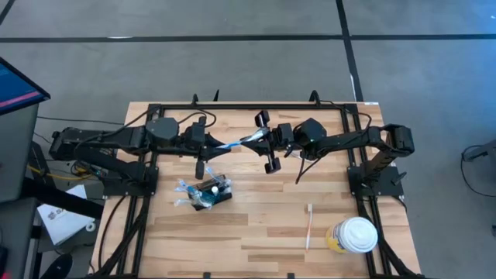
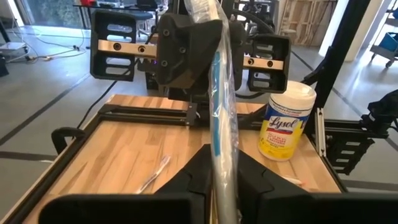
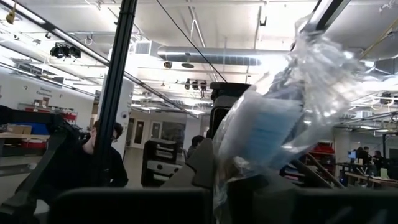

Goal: Pick & Place toothbrushing station
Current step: Put the blue toothbrush into the bottom right section of the mesh organizer

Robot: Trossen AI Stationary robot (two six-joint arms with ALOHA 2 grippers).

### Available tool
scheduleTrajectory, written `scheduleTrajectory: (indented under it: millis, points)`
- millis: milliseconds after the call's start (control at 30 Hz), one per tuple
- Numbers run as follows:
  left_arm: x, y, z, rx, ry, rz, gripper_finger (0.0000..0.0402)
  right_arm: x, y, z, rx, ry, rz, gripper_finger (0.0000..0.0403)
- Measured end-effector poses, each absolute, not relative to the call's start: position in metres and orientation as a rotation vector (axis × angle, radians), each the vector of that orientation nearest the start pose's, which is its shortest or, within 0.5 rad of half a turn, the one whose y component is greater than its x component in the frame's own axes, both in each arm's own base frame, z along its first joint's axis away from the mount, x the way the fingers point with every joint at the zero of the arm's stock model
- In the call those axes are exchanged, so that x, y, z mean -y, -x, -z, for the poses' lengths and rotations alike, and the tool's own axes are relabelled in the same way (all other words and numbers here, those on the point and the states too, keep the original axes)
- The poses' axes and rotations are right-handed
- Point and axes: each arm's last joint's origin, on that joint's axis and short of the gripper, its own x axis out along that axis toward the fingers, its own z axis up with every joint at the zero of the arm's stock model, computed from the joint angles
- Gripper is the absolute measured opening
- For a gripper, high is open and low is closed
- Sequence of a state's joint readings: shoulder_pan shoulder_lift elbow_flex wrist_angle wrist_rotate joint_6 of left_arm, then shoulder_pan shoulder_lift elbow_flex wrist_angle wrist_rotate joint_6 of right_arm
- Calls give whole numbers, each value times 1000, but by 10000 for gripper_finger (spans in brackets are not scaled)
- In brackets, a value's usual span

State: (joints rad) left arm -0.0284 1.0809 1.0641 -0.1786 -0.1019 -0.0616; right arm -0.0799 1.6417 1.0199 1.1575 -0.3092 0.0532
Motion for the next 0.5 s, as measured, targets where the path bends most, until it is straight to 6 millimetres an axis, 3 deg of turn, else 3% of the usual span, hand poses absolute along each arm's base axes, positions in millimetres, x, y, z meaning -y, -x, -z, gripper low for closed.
scheduleTrajectory:
  millis: [500]
  points:
    - [8, -215, -383, -179, 53, -58, 48, 29, -356, -318, 464, 14, -232, 5]
